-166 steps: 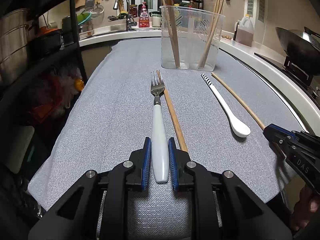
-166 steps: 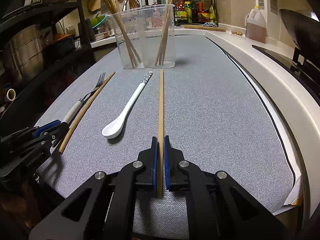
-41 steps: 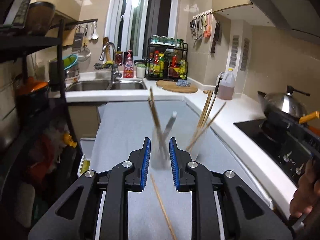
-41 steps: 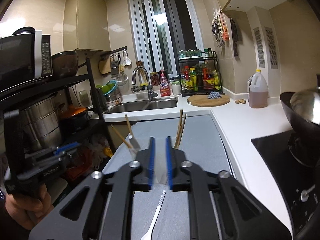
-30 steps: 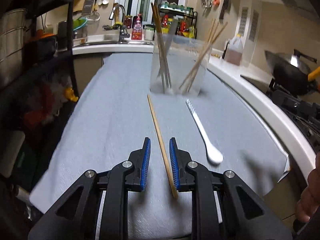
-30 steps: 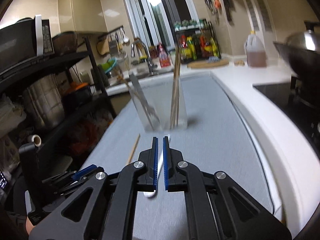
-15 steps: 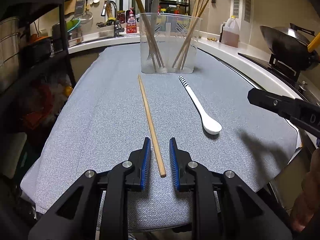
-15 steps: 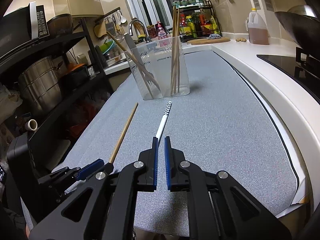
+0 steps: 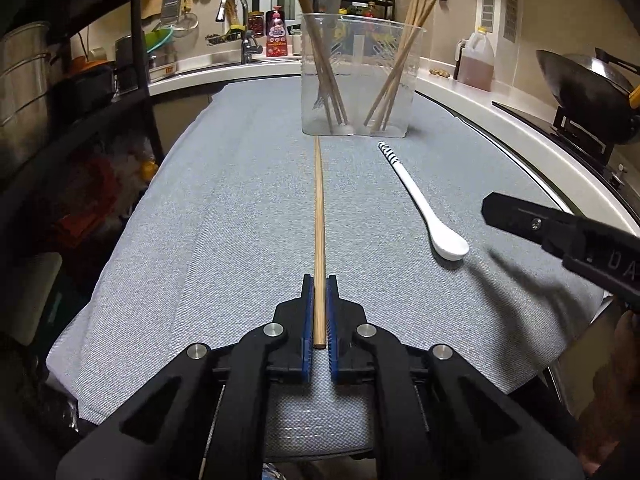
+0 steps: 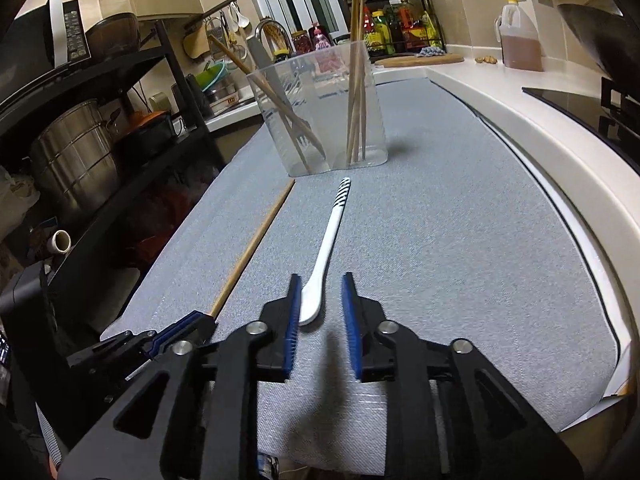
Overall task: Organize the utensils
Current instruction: 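Lower the left tool onto the chopstick while the right tool lowers onto the white spoon, then close the left tool on the chopstick while the right tool closes on the spoon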
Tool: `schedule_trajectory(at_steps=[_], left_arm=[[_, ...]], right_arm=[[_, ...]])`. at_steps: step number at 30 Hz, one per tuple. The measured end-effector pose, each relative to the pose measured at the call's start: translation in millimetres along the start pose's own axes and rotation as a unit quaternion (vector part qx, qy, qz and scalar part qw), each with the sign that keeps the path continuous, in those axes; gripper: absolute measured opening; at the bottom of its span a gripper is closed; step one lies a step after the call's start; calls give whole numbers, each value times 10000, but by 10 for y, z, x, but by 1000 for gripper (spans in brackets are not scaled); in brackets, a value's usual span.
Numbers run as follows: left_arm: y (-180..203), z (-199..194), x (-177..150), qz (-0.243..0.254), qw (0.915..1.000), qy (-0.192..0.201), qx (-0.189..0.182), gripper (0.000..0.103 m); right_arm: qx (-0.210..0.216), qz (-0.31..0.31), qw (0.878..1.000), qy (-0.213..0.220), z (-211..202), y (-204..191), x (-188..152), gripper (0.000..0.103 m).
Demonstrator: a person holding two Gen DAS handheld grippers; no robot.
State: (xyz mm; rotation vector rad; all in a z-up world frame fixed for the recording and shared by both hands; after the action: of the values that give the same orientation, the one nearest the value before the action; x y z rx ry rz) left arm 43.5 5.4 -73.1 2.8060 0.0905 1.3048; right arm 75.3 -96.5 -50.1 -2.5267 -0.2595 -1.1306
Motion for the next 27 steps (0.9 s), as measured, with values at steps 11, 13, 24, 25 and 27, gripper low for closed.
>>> schedule_trajectory(at_steps=[11, 13, 24, 25, 27], left_arm=[[-73, -3, -16, -128, 9999, -13, -57, 6], [-74, -1, -13, -140, 9999, -14, -70, 6], [-83, 1, -12, -134, 9999, -15, -66, 6], [-84, 2, -12, -130, 9999, -15, -64, 6], [-85, 2, -11, -123, 9999, -13, -58, 6]], right_arm=[[-571, -95, 9972, -469, 338, -156, -146, 25], [-648, -112, 9968, -447, 324, -142, -162, 22], [-775, -70, 9959, -463, 180, 68, -175, 21], [-805, -98, 9955, -483, 169, 98, -173, 21], [-788, -112, 9955, -522, 151, 159, -182, 21]])
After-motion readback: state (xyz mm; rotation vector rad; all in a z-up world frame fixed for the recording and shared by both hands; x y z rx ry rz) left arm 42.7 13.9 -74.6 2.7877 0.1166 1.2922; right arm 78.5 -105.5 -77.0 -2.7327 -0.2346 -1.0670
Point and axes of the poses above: each gripper's, at about its wrist camera, not at the fingertips, and z roughly the way its jaws point, y to its right, x to its top, the point moved 6 cm from there along z, roughly the way its jaws point, and after that the axes turned 3 degrees about -x, right-handed, at the moved point
